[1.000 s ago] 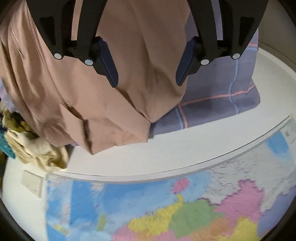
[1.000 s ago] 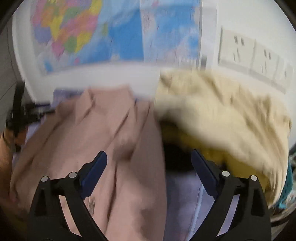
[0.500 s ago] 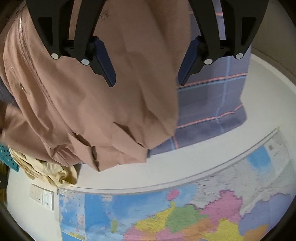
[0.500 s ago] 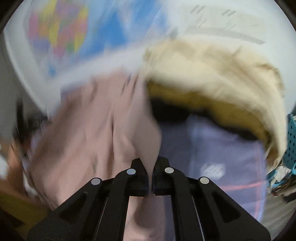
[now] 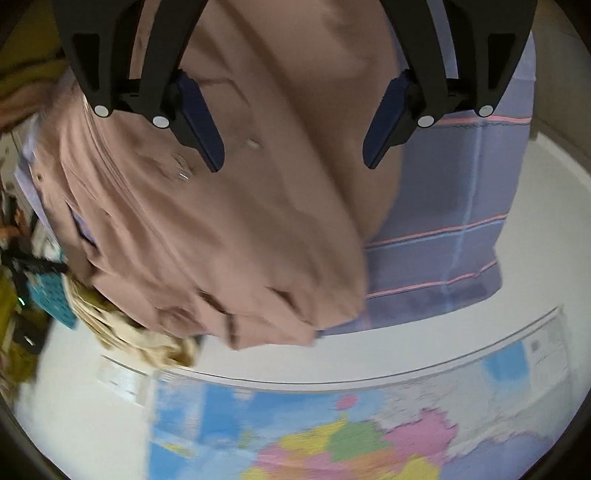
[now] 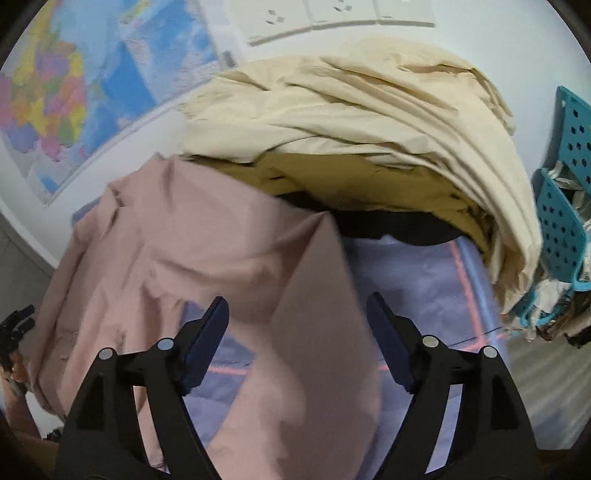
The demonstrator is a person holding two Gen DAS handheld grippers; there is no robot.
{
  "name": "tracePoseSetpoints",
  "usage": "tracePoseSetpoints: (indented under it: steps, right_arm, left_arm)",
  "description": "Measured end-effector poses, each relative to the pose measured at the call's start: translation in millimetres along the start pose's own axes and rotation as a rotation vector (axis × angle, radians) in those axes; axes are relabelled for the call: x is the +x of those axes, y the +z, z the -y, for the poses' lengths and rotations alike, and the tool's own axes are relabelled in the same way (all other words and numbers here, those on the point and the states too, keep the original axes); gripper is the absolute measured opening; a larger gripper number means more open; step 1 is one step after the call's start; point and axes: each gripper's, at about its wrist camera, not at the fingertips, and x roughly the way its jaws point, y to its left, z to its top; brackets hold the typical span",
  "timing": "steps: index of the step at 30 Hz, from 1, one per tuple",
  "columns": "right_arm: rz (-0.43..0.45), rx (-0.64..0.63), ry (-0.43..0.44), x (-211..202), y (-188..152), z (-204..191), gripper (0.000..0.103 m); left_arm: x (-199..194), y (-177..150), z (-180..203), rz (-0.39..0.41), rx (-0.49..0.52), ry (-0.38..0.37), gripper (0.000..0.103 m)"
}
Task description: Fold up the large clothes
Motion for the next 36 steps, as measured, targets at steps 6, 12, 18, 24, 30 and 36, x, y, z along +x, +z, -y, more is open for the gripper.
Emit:
tracePoseSetpoints:
  steps: [6,12,18,24,30,36]
  right_arm:
    - [-0.002,-0.009,0.053,-4.5,-18.3,-9.9,0.082]
    - [0.002,-0.057,0.064,-12.7,-26.0,-24.2,0.082]
    - [0.0,-0.144,0.044,-21.3,-38.4,-40.6,0.085]
    - [-0.045,-0.233,0.003,-27.5,-63.5,-48.5,0.091]
    - [-0.144,-0.389,-0.101,-9.1,-97.2,-64.4,0.093]
    - [-0.131,-0.313,-0.138,3.9,-102.7,-48.3,0.029]
  left_arm:
    - [44.0,-18.2,2.8,-0.195,0.019,0.138,0.002]
    - [-15.6,31.3,-83.0,-0.048,-0.216,0.293,0.002]
    - [-9.5,58.3,-126.5,-0.128,-0.211,0.635,0.04]
    - [-4.5,53.7,-94.9,-0.063,-0.186,0.438,0.042]
    - [-39.9,71.8,-38.2,0.128,-0.087,0.226,0.059]
    - [-43.3,86.9,2.8,0.171,-0.004,0.163,0.062]
